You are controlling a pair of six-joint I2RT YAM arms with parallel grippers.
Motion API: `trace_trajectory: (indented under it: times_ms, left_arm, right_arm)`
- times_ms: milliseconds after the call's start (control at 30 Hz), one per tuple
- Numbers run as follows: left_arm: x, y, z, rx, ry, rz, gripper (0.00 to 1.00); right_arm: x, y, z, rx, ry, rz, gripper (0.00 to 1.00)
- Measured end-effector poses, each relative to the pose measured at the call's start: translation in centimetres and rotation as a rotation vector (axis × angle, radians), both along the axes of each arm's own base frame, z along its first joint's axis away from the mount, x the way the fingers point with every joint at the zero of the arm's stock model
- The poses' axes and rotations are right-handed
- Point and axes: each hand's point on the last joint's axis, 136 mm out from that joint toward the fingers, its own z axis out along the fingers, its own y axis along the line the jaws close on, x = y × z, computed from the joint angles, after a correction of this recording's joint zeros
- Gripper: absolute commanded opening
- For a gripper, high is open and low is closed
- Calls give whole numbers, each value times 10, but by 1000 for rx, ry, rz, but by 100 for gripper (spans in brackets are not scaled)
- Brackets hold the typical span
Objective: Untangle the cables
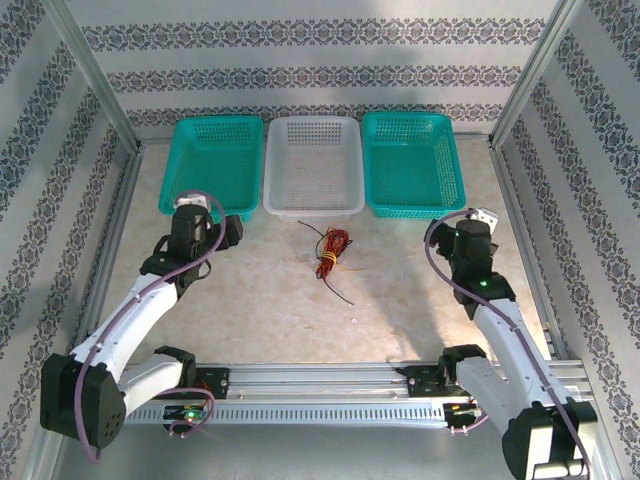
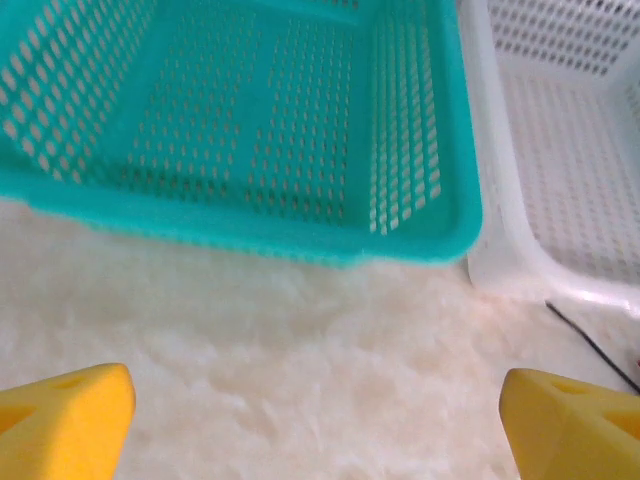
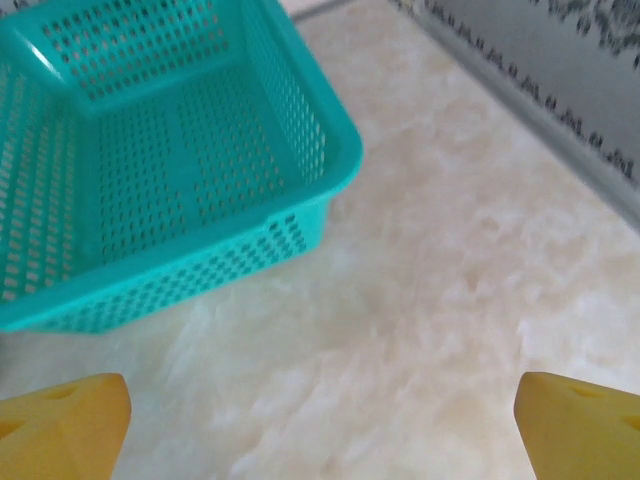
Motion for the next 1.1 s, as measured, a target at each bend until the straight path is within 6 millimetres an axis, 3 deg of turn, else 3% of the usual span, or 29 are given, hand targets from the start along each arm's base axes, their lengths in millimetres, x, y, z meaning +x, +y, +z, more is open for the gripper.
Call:
trace_trajectory:
  times_ms: [100, 200, 367, 433, 567, 700, 800, 1100]
  left_arm:
    - [-20, -4, -1, -43, 45, 0, 92]
    - [-33, -4, 13, -104, 30, 22, 81]
    - [-35, -15, 59, -224, -32, 5, 76]
    - [-31, -23, 67, -257, -30, -22, 76]
    - [-34, -35, 58, -309, 20, -58, 81]
    - [-44, -36, 50, -334, 39, -61, 81]
    - [-51, -35, 48, -352, 37, -53, 81]
    - [-60, -32, 52, -393, 13, -28, 83]
  right_arm:
    - [-14, 34, -4, 7, 91, 71, 98]
    - [-26, 76, 3, -35, 139, 177, 99]
    - [-48, 179, 68, -48, -85, 421, 98]
    - [-50, 192, 75, 36, -143, 435, 98]
    - [-28, 187, 41, 109, -47, 325, 99]
    - [-27, 237, -8, 77, 122, 402, 98]
    - [-32, 264, -38, 72, 227, 452, 97]
    - [-22, 298, -112, 54, 449, 472, 79]
